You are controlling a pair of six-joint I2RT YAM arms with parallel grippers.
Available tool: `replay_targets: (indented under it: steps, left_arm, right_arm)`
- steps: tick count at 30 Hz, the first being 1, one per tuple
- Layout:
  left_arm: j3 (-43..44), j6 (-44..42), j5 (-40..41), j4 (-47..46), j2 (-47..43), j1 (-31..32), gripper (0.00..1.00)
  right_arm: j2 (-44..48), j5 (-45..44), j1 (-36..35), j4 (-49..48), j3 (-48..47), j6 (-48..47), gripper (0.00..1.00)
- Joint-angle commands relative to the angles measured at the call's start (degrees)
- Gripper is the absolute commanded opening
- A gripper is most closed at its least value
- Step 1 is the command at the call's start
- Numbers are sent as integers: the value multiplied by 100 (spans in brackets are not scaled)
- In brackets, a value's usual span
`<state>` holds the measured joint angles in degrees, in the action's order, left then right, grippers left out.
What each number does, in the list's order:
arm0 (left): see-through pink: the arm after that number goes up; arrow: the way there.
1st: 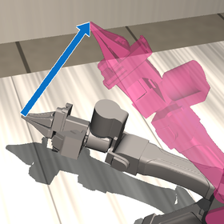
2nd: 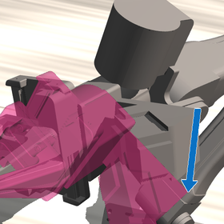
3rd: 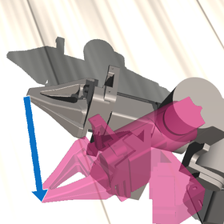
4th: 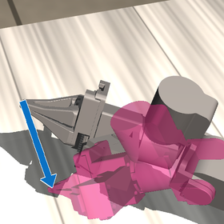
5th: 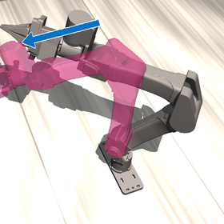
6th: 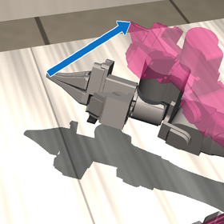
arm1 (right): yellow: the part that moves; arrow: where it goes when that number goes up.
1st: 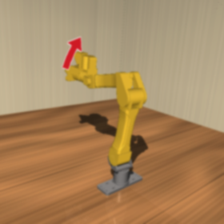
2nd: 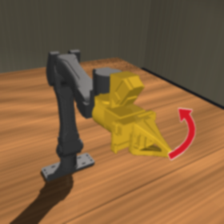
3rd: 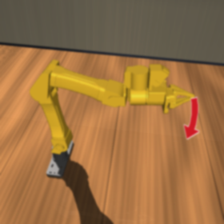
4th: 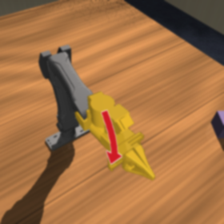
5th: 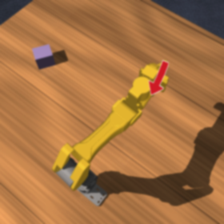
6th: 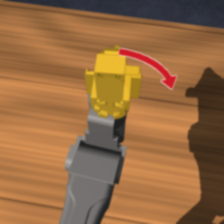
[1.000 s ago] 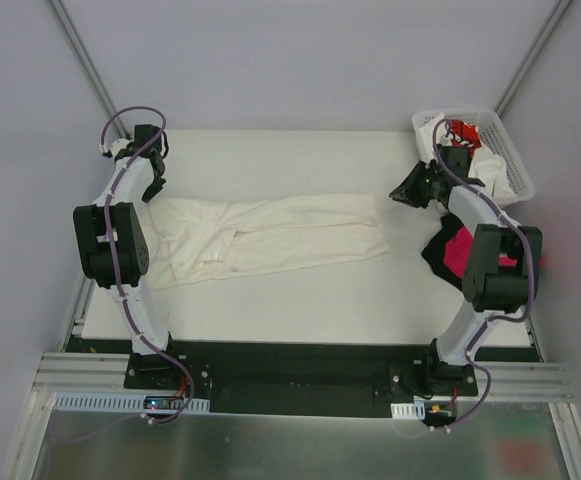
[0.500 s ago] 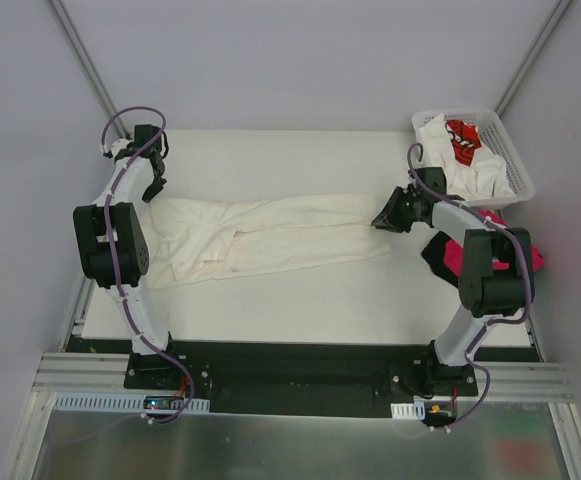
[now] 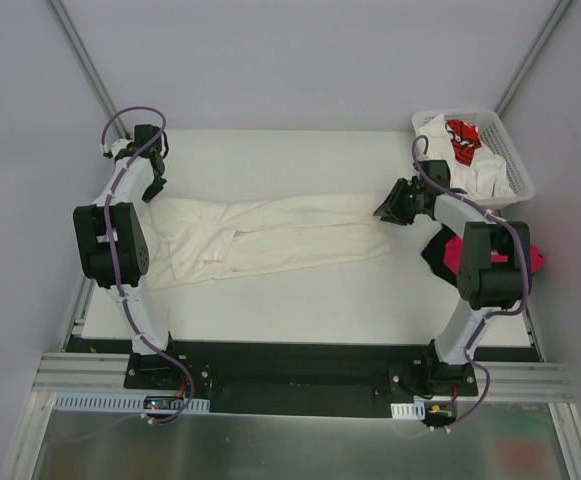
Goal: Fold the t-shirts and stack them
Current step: Fold the other side of the tshirt into a rectangle
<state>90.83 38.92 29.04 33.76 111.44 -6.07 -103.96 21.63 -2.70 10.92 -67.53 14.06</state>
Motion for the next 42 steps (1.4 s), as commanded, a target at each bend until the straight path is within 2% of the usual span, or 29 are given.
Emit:
replay_targets:
  steps: [1, 21, 31, 34, 35, 39, 42]
  left_arm:
    - [172, -68, 164, 70, 1, -26, 0]
    - [207, -95, 252, 70, 10, -35, 0]
    - [190, -86, 252, 70, 18, -26, 0]
    - [190, -86, 252, 70, 27, -35, 0]
    - [181, -86, 260, 61, 27, -26, 0]
    - [181, -86, 269, 70, 27, -26, 0]
    - [181, -86, 278, 69, 36, -26, 0]
  right_arm:
    - [-27, -71, 41, -46, -208, -18, 34]
    - [-238, 114, 41, -213, -129, 70, 36]
    - [-265, 184, 6, -327, -68, 202, 31]
    - [-300, 184, -29, -389, -32, 237, 27]
    - [-317, 193, -55, -423, -32, 237, 20]
    - [-309, 193, -99, -450, -6, 264, 1]
    - [-283, 193, -99, -459, -6, 281, 1]
